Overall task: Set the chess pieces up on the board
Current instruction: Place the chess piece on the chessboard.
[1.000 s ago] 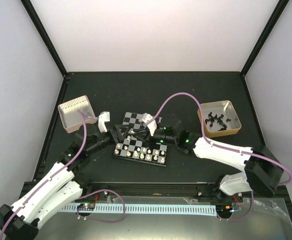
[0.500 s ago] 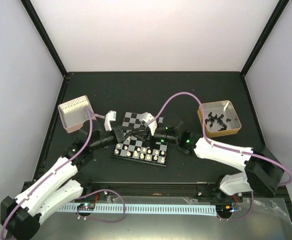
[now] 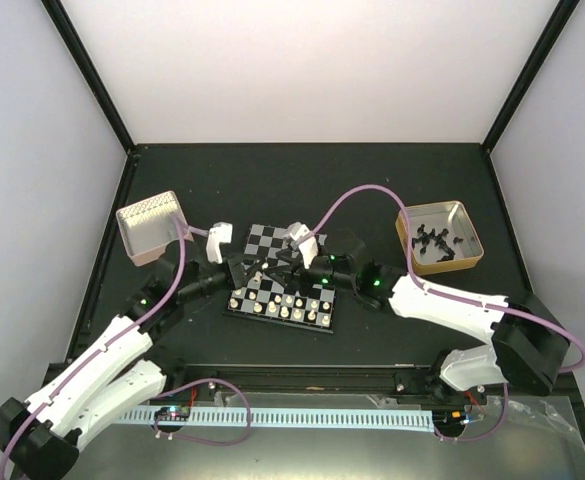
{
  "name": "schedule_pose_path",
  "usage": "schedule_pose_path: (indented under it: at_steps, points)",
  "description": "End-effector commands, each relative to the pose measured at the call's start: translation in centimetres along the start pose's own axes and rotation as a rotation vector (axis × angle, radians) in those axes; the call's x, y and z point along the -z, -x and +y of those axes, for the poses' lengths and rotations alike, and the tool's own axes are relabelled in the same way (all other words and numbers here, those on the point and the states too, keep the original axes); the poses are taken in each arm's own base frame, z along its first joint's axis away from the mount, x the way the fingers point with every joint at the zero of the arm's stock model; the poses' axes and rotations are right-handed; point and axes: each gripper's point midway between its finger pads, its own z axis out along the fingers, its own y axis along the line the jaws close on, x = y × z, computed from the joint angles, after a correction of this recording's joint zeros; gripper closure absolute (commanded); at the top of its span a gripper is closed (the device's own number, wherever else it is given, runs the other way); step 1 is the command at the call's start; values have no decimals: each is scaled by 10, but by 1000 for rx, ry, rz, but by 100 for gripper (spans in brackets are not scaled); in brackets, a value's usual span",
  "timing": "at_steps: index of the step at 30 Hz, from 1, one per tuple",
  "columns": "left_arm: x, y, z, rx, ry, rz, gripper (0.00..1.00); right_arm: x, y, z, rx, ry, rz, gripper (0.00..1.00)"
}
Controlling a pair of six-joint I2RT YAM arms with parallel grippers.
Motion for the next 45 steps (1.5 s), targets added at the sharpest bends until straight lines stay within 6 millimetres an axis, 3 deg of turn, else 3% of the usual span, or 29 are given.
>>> schedule_pose_path:
  at_steps: [1,7,11,21,26,36,45]
  points:
    - [10,16,7,-155,101,-69,99,16,14,-9,-51,-85,-65,44]
    - [4,16,36,-244,256,-40,98,36,15,-52,-146,-346,-119,42]
    - [-10,6,57,-248,339,11,98,46,7,-78,-230,-476,-116,42]
    - [-47,-29,84,-298,504,175,98,51,-41,-140,-500,-608,-16,42]
    - [-55,-46,103,-289,563,261,98,46,-54,-148,-550,-592,24,43]
    - [-65,-67,130,-281,637,355,97,29,-65,-146,-565,-547,96,44]
    - [-68,-79,143,-280,670,410,95,25,-70,-147,-573,-542,120,44]
